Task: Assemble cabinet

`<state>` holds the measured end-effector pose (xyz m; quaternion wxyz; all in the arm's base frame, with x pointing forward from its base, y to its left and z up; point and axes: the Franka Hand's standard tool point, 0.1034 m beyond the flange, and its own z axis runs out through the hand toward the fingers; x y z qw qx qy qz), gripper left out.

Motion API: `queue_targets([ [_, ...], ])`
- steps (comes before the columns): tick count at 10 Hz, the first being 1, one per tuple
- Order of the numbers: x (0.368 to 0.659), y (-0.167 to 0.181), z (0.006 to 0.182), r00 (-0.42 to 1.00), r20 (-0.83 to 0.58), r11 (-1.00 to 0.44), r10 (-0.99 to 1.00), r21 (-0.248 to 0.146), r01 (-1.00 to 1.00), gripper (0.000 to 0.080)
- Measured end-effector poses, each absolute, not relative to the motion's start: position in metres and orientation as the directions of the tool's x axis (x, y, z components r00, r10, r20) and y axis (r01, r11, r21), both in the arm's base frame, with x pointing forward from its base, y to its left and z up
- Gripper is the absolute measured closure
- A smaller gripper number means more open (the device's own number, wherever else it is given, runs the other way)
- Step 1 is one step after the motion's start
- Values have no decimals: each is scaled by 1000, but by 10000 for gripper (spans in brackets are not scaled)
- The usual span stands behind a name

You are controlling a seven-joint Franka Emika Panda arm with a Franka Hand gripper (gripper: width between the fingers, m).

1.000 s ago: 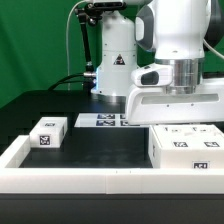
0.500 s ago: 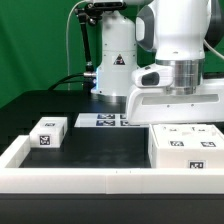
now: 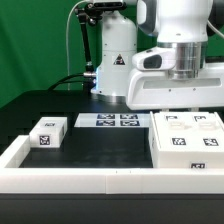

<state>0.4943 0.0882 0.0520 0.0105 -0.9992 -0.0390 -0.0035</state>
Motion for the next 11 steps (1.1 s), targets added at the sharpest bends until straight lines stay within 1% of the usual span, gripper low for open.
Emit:
queue_targets([
  [1,496,89,59,997,11,-996,82,-20,82,595],
  [4,494,88,55,997,6,-996,82,-20,82,595],
  [5,494,86,50,997,10,-997,79,-20,79,595],
  [6,494,84,56,997,7,-997,81,-17,81,595],
  [8,498,82,77,996,1,-996,88,-12,88,598],
  [10,505,81,91,996,-18,-996,91,-7,91,599],
  [11,504,82,88,996,-14,-996,92,-8,92,599],
])
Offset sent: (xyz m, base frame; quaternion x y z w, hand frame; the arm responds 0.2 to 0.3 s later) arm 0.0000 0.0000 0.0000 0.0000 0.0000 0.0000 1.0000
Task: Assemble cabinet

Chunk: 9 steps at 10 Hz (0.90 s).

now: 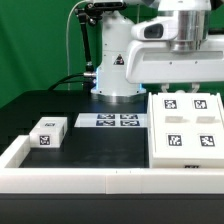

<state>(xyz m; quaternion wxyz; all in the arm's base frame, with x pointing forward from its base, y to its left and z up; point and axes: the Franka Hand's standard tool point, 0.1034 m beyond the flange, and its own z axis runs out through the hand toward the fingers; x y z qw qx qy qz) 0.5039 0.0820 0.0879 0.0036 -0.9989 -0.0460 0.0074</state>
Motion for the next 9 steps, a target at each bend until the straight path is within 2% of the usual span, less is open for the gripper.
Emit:
queue_targets([
  [4,504,78,91,995,-19,-995,95,-6,95,602],
  [5,506,76,106,995,-23,-996,94,-2,94,602],
  [7,519,74,124,993,-51,-994,107,-4,107,608],
  [9,515,75,119,993,-50,-994,110,-5,110,625],
])
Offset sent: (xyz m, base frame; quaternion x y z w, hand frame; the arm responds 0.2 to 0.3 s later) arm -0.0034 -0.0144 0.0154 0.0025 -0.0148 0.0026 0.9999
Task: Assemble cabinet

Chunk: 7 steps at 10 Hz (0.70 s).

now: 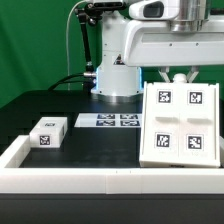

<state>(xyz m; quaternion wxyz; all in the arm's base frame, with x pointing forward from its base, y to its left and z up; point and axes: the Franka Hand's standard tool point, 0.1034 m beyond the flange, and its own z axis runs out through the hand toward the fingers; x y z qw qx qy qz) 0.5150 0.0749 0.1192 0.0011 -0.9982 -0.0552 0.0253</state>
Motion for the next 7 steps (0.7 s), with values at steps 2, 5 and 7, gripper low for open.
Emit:
queue_targets([
  [2,520,73,125,992,-50,-993,114,-5,114,645],
  [5,542,71,145,990,-82,-993,116,-3,116,671],
  [7,543,72,143,990,-84,-993,117,-4,117,684],
])
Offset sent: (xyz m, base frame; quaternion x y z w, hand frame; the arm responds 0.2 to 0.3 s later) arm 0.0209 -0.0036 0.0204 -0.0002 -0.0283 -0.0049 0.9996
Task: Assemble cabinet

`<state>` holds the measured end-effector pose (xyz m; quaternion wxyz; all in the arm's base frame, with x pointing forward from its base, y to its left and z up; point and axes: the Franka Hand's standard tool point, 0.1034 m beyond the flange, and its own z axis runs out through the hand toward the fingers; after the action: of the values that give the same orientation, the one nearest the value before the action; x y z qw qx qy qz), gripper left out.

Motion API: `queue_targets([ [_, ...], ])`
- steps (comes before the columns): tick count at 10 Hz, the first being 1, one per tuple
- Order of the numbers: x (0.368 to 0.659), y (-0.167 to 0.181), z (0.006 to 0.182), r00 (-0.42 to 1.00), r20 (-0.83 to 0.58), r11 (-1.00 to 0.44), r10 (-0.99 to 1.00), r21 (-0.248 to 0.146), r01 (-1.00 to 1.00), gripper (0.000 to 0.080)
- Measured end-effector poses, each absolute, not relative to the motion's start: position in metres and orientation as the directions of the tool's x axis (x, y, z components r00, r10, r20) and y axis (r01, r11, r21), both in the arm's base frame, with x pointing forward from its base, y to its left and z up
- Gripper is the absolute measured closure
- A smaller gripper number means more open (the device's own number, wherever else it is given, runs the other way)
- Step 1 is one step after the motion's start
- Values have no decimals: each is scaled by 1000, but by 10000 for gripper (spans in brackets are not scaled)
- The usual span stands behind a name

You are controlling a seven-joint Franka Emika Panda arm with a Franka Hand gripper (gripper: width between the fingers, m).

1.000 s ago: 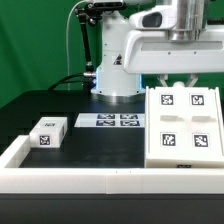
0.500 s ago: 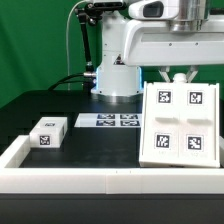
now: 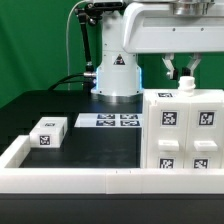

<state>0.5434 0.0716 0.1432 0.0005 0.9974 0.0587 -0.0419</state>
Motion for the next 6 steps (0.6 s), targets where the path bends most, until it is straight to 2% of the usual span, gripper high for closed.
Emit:
queue_targets([
  [1,543,72,143,990,-84,-993,117,-4,117,693],
  [3,543,72,143,990,-84,-993,117,-4,117,428],
  [4,543,72,143,990,-84,-993,117,-4,117,246],
  [5,543,72,143,990,-84,-993,117,-4,117,110],
  [6,543,72,143,990,-84,-993,117,-4,117,20],
])
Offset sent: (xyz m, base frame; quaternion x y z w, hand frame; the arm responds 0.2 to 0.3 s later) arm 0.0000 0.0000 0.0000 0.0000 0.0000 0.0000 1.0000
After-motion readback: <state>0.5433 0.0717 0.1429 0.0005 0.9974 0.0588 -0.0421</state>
